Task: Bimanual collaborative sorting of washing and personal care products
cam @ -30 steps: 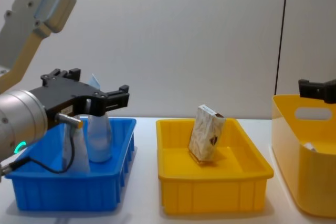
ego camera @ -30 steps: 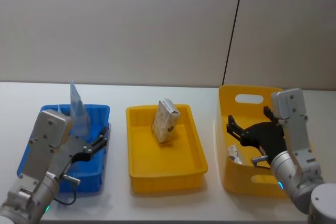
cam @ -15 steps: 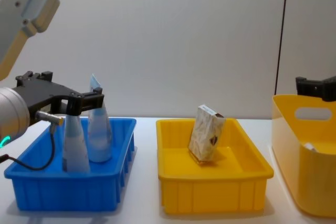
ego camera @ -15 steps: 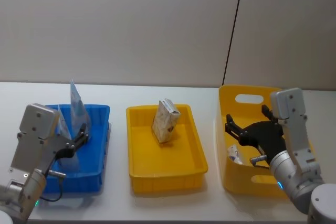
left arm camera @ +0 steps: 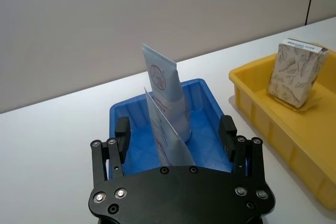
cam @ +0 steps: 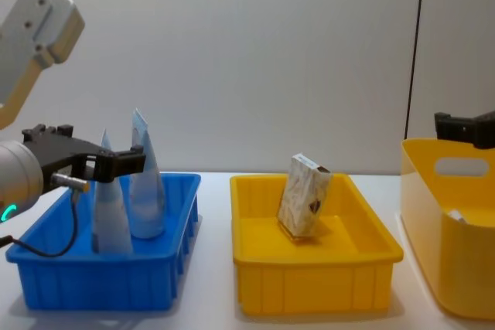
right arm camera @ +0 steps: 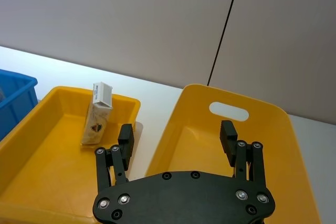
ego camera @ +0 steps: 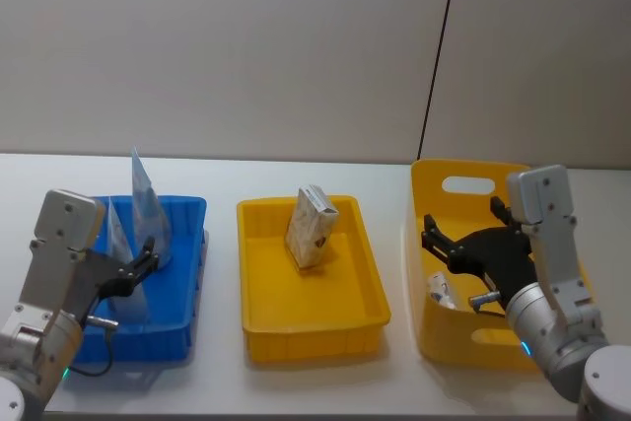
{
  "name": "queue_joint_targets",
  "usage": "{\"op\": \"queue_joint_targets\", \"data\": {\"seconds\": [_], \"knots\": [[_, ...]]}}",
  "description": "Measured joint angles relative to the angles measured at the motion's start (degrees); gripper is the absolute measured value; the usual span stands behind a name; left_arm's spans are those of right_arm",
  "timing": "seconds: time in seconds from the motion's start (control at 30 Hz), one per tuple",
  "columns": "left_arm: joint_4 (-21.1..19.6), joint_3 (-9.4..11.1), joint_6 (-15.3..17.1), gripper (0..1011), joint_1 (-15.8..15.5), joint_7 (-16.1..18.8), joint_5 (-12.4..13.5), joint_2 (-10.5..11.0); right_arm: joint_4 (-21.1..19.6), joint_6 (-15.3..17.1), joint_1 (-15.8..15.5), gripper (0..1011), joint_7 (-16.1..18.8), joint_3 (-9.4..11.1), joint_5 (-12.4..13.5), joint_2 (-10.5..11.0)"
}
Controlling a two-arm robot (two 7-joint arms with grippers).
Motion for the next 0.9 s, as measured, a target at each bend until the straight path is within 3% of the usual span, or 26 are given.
{"op": "queue_joint_targets", "data": {"seconds": [0.9], "knots": [[11.55,0.09,1.69,1001,-5.38,-3.69,-0.19,-2.69,-0.04,-0.05,0.0,1004,0.06,0.01,-0.01,-0.01]]}}
